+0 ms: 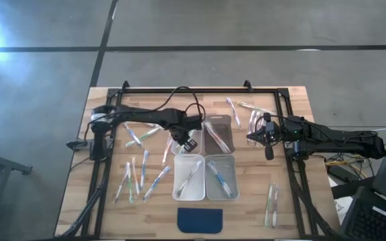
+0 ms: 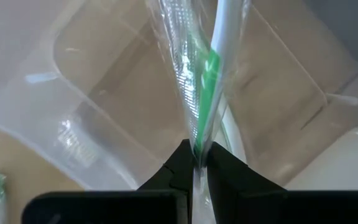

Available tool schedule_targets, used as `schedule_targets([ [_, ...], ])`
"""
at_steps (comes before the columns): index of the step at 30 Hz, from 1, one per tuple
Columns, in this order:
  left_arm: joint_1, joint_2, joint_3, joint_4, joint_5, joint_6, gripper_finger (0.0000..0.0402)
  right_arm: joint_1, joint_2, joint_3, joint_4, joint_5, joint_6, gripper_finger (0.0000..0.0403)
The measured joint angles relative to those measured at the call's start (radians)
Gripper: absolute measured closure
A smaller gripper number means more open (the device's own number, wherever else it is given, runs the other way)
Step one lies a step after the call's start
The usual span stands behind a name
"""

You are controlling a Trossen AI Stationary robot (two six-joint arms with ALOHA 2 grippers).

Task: Pick & Place Toothbrushes
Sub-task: Put the green toothbrush into the transparent bin, then put the violet toothbrush into the white bin

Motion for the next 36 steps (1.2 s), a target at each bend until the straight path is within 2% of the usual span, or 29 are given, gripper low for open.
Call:
schedule_targets([
  [14, 0.018, 0.071, 0.025, 0.014, 0.033, 0.023, 0.0366, 0.0, 0.0, 0.0, 0.0, 0.0, -0.001, 0.0394],
  [26, 0.024, 0.065, 0.056, 0.011, 0.074, 0.061, 0.0308, 0.0, 0.0, 0.0, 0.0, 0.0, 0.0, 0.0394],
  [36, 0.024, 0.065, 0.102, -0.065, 0.075, 0.084, 0.0247, 0.0, 0.0, 0.0, 0.0, 0.0, 0.0, 0.0394],
])
